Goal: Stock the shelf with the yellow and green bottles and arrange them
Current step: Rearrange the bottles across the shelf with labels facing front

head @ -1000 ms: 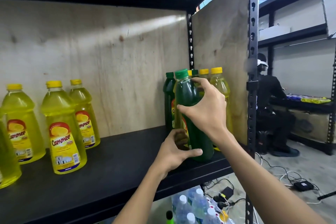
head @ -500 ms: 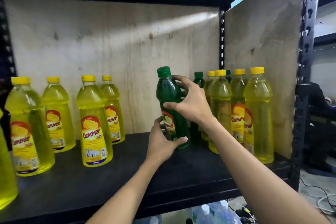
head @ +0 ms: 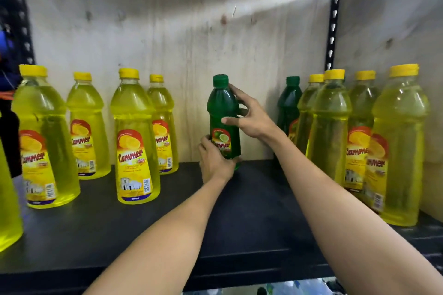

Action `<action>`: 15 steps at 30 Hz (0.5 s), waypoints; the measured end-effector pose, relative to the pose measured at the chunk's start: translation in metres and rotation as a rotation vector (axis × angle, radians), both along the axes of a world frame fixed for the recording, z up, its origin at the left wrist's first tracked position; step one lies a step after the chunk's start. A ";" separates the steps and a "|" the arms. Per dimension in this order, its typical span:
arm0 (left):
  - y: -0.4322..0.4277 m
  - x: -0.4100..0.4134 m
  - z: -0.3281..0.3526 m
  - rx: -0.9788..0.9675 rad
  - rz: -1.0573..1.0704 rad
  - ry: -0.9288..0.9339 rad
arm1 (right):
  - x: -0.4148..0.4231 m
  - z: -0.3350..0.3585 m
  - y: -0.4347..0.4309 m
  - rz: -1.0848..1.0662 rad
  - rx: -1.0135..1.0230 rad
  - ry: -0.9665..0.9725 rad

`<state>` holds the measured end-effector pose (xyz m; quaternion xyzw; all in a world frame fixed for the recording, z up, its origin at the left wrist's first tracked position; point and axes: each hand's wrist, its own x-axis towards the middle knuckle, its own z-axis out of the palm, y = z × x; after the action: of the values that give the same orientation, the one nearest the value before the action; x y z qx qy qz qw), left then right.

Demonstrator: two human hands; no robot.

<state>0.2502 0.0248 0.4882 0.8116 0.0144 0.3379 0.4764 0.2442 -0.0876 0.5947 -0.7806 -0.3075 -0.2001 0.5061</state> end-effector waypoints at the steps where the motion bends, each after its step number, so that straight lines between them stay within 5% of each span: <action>1: 0.001 0.003 -0.001 0.017 0.019 0.004 | 0.004 -0.001 0.000 0.015 0.029 0.017; 15: 0.008 0.019 -0.005 0.087 0.006 0.033 | 0.036 -0.044 0.006 -0.043 0.322 0.144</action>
<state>0.2689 0.0325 0.4830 0.8371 0.0101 0.3261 0.4391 0.2802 -0.0819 0.5509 -0.7082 -0.2177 -0.2013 0.6407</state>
